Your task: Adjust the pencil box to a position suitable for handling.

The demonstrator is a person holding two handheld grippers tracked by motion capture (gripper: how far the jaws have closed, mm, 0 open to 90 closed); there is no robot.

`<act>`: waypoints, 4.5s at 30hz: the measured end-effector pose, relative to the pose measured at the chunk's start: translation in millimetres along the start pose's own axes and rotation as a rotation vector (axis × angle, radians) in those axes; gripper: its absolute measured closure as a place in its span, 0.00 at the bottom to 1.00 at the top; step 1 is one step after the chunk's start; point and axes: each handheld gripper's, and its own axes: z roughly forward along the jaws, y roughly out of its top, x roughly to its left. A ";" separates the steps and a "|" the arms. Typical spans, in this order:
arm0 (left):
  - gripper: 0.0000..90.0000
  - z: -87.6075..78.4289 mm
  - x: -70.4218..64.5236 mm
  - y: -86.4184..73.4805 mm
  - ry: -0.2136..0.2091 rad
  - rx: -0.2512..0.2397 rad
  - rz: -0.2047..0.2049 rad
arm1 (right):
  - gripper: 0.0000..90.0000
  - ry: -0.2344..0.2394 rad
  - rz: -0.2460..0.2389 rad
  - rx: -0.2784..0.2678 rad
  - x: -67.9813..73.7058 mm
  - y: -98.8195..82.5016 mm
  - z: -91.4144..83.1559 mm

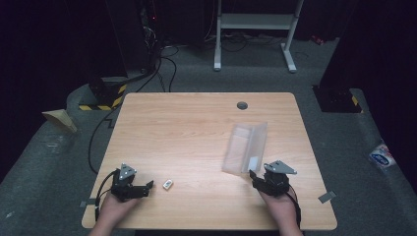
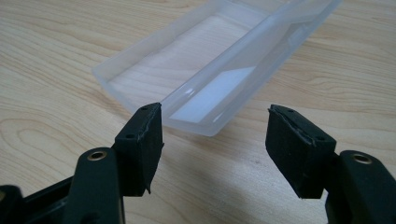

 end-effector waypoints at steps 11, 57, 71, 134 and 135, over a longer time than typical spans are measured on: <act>0.08 -0.4 0.1 -0.5 -0.001 -0.001 0.004 | 0.40 -0.028 0.028 0.002 -14.2 -4.0 -3.2; 0.08 -0.2 0.0 -0.1 -0.007 0.000 0.007 | 0.44 -0.155 0.141 0.027 -64.6 1.7 24.6; 0.08 -0.3 0.3 -0.2 -0.010 -0.001 0.010 | 0.71 -0.087 0.148 0.058 -58.1 -6.0 21.3; 0.08 -0.3 0.4 -0.2 -0.011 0.000 0.011 | 0.84 0.019 -0.014 0.072 4.7 9.7 50.6; 0.08 -0.2 0.3 -0.3 -0.010 -0.001 0.010 | 0.84 0.021 -0.017 0.073 5.5 9.9 50.8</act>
